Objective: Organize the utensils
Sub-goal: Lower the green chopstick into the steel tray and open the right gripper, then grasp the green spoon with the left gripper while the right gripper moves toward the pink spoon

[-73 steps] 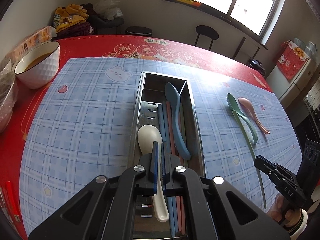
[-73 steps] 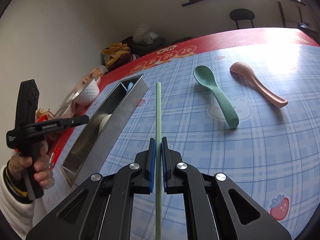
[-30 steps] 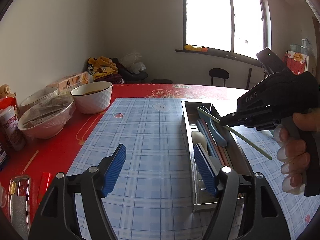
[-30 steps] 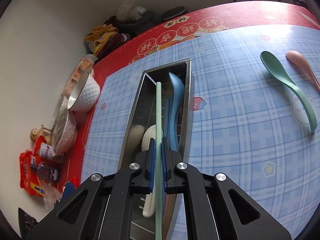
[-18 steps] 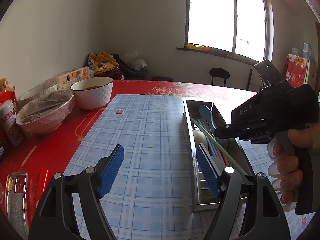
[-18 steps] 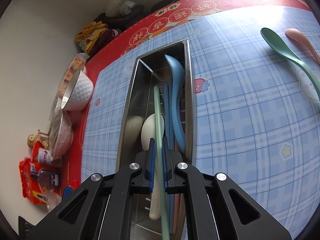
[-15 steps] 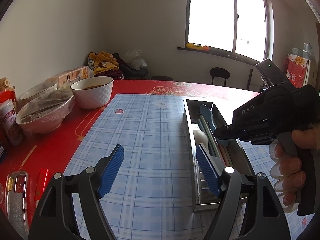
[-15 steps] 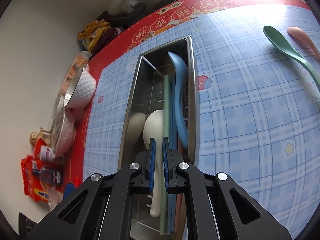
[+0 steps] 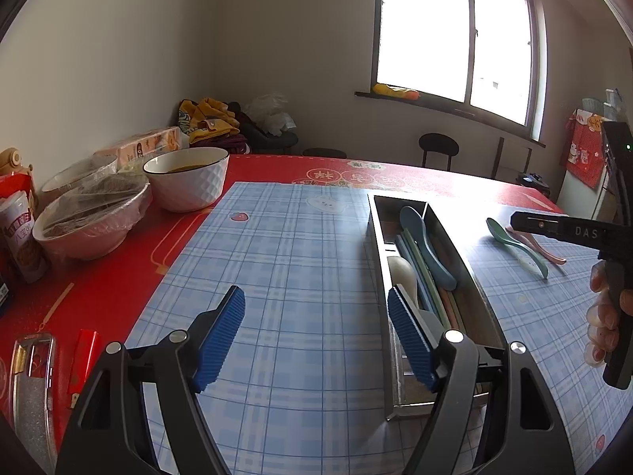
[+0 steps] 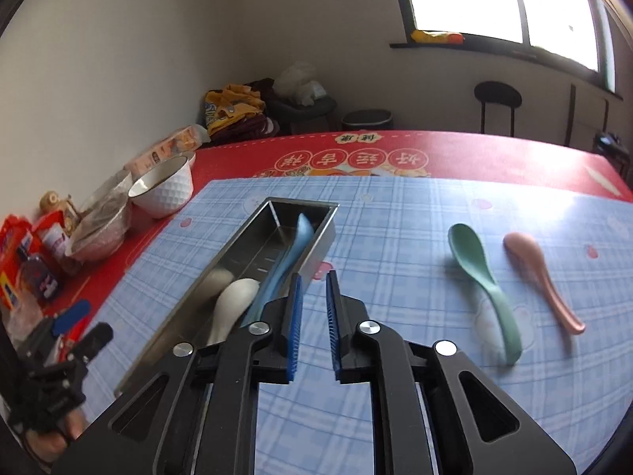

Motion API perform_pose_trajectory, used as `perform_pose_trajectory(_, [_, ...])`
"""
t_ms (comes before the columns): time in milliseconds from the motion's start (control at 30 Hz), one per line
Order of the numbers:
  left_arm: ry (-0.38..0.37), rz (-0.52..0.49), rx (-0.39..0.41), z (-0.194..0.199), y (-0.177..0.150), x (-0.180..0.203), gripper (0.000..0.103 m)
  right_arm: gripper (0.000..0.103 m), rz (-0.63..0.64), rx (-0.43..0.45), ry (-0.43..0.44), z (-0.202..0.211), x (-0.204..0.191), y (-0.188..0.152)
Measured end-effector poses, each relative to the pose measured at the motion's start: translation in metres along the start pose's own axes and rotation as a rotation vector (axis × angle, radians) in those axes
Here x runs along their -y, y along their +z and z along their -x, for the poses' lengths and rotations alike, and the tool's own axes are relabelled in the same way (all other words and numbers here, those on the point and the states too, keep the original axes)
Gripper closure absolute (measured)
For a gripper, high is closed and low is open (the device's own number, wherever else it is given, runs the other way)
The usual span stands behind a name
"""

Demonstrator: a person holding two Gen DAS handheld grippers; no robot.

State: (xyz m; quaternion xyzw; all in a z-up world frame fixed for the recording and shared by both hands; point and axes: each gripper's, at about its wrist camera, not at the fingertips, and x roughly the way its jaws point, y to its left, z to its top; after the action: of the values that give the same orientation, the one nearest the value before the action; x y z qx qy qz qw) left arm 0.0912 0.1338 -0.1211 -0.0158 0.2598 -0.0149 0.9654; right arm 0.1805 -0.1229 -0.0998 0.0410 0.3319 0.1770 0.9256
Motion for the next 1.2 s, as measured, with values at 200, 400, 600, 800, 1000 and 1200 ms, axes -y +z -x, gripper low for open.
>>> perform_pose_trajectory(200, [0.011,-0.01,-0.026,-0.004,0.001,0.003,0.03,0.052,-0.036,0.037,-0.046,0.029,0.067,-0.018])
perform_pose_trajectory(400, [0.042,-0.016,-0.042,0.007,0.02,0.022,0.039,0.052,-0.11,0.089,-0.105,0.051,0.138,-0.026])
perform_pose_trajectory(600, [-0.035,-0.1,-0.033,0.02,0.053,0.091,0.039,0.052,-0.126,0.091,-0.13,0.044,0.173,-0.015])
perform_pose_trajectory(800, [-0.174,-0.135,-0.113,-0.009,0.073,0.171,0.045,0.052,-0.179,0.107,-0.09,0.035,0.192,-0.015])
perform_pose_trajectory(1000, [-0.279,-0.035,-0.278,-0.081,0.074,0.225,0.05,0.052,-0.335,0.098,-0.037,0.045,0.227,-0.023])
perform_pose_trajectory(1200, [-0.359,0.112,-0.43,-0.148,0.061,0.257,0.051,0.052,-0.432,0.084,-0.024,0.046,0.248,-0.029])
